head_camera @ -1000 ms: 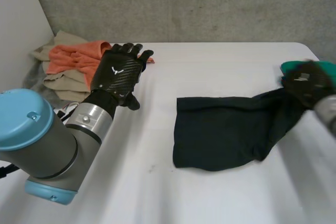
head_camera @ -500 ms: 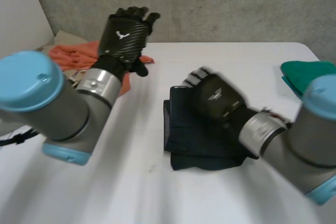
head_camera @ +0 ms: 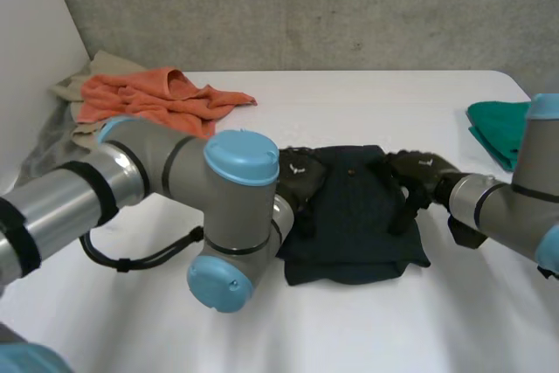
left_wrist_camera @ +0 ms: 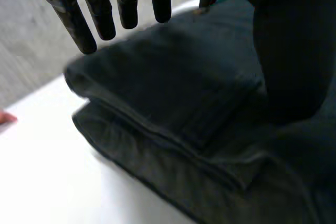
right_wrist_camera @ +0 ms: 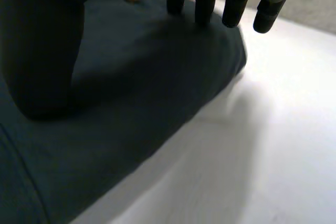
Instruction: Fold the laundry.
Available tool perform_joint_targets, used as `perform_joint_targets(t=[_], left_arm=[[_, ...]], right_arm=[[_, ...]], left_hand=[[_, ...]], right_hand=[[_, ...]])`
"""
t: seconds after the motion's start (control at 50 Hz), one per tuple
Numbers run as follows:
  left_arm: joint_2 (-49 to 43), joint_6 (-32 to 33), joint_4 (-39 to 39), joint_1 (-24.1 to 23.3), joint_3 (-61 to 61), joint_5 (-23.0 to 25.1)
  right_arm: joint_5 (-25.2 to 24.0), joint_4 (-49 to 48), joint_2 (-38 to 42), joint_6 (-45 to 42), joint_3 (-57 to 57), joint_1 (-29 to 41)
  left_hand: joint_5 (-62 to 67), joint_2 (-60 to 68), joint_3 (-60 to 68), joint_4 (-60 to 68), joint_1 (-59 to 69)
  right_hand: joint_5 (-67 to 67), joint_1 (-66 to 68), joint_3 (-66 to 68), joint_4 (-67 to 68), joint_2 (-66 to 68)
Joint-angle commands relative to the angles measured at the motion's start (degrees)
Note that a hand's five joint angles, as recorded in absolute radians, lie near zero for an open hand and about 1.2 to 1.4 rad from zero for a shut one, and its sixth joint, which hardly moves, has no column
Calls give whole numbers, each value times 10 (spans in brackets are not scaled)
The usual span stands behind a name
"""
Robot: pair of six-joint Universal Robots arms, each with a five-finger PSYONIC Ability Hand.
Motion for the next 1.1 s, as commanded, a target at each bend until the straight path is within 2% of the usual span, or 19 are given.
perform_joint_targets(t=[0.02,0.16,0.32,0.4,0.48,0.52,0.64,0.68,0.78,0.86,1.06,1.08,1.1], left_arm=[[-23,1,-51,7,13,-1],[1,4,-58,7,13,2],[80,2,-61,21,-5,15],[149,1,-46,34,-16,45],[190,0,-26,43,-22,106],[202,-1,-25,48,-21,151],[228,-9,-31,56,-18,278],[231,-16,-32,58,-18,296],[229,-37,-31,57,-23,303],[226,-37,-29,54,-31,303],[223,-40,-29,54,-36,303],[223,-39,-29,54,-36,303],[223,-39,-29,54,-36,303]], right_arm=[[9,-2,31,-49,1,0],[55,-15,4,-105,4,1],[68,-84,-120,-162,92,5],[64,-132,-192,-180,178,24],[61,-197,-239,-181,282,51],[61,-235,-252,-181,342,69],[68,-353,-239,-181,447,114],[72,-389,-222,-181,456,123],[106,-496,-151,-188,446,136],[124,-541,-114,-198,416,139],[137,-559,-46,-197,348,138],[136,-559,-46,-195,343,137],[131,-563,-45,-189,336,137]], left_hand=[[-23,-16,-15,-13,-6],[-22,-14,-14,-11,-4],[-27,-20,-19,-17,-10],[-27,-20,-19,-17,-10],[-27,-20,-19,-17,-10],[-27,-20,-19,-17,-10],[-25,-17,-17,-14,-7],[-22,-14,-14,-11,-4],[-23,-16,-16,-13,-6],[-23,-16,-16,-13,-6],[-23,-16,-16,-13,-6],[-23,-16,-16,-13,-6],[-23,-16,-16,-13,-6]], right_hand=[[-24,-26,-18,-16,-21],[-24,-26,-18,-16,-21],[-24,-26,-18,-16,-21],[-24,-26,-18,-16,-21],[-24,-26,-18,-16,-21],[-24,-26,-18,-16,-21],[-24,-26,-18,-16,-21],[-24,-26,-18,-16,-21],[-24,-26,-18,-16,-21],[-24,-26,-18,-16,-21],[-24,-26,-18,-16,-21],[13,11,19,22,16],[217,215,223,225,220]])
